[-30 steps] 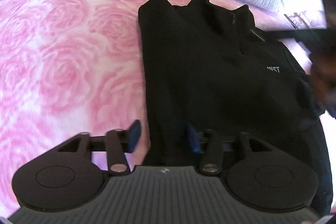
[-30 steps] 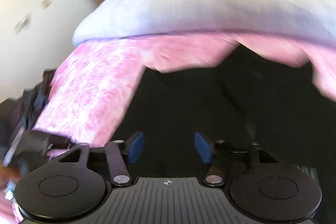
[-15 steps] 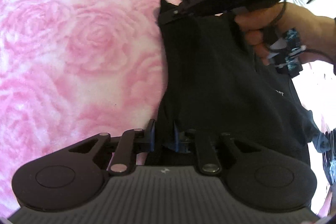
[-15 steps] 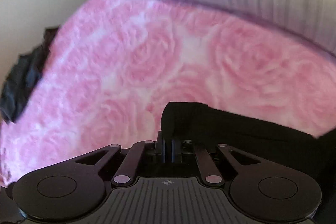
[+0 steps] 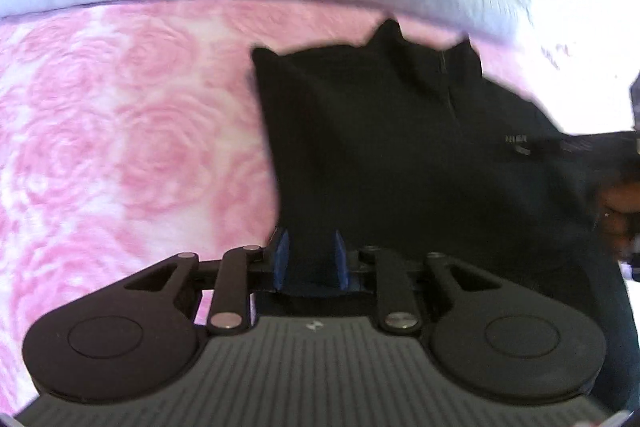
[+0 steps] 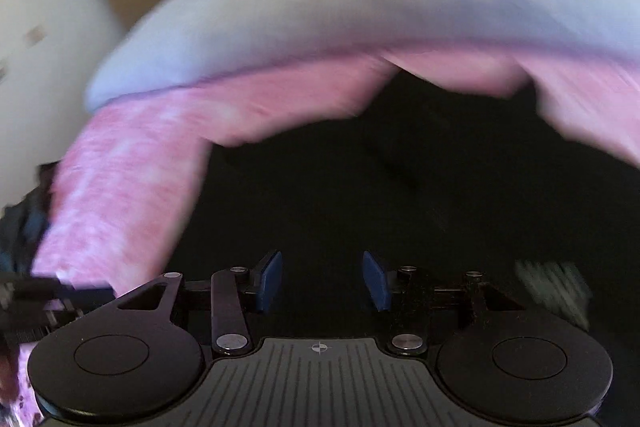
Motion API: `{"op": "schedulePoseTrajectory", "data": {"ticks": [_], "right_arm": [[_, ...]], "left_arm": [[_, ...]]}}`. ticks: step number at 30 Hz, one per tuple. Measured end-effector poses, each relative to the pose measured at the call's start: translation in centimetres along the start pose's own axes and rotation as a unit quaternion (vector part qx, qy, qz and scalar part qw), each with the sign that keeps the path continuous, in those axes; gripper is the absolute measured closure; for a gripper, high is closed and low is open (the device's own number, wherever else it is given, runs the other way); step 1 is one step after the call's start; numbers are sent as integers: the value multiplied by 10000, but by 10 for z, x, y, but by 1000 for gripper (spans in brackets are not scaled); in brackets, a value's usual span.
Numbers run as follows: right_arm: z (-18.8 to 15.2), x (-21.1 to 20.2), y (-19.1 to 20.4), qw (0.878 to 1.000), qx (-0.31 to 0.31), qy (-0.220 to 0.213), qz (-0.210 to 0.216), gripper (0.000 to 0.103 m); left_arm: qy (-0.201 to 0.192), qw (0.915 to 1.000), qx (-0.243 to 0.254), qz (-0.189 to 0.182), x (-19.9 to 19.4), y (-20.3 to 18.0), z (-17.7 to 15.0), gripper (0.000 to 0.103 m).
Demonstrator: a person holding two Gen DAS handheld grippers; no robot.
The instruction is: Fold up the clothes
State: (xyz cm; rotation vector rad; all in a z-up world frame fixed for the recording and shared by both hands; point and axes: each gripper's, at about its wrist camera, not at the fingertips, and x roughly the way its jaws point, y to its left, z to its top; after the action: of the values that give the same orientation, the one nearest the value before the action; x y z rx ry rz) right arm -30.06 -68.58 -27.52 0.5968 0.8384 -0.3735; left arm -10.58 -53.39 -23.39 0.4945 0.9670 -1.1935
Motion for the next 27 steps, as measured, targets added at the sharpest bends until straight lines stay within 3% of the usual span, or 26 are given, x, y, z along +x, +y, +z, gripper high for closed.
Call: {"op": "schedulePoseTrajectory", "data": {"ticks": [3,6,10,11,13,16,19,22,27], "right_arm": [[-41,-24,-56,9950,859,245,-451,54],[-71,-71,-95,9886,1438,160,-415,54],[-102,-147,-139,9759,2127,-396,-279,52],[-111,-166,-151,9677,2414,-631,-350,51],[-130,-204,-186,9401,3155,-1211,-445,47],[-152,-254,-243,8977,3891,-1856,-909,36],[-170,-286,-303,8695,4103,-2092,-1786,31],[-178,-305,-359,8523,4153,-2132,-2358,31],[-181,-299,-422,8398,4304,-2044,-2601,31]], "left_arm": [[294,9975,575,294,13,-17,-1,83],[369,9940,901,503,3,-37,2,83],[392,9893,1282,577,-16,-77,14,82],[386,9885,1350,556,-19,-91,18,82],[388,9879,1430,459,-20,-118,23,82],[416,9863,1577,239,-11,-167,31,81],[430,9814,1872,-27,-1,-221,38,81],[418,9746,2181,-303,7,-275,42,78],[560,9612,2640,-580,10,-336,39,76]]}}
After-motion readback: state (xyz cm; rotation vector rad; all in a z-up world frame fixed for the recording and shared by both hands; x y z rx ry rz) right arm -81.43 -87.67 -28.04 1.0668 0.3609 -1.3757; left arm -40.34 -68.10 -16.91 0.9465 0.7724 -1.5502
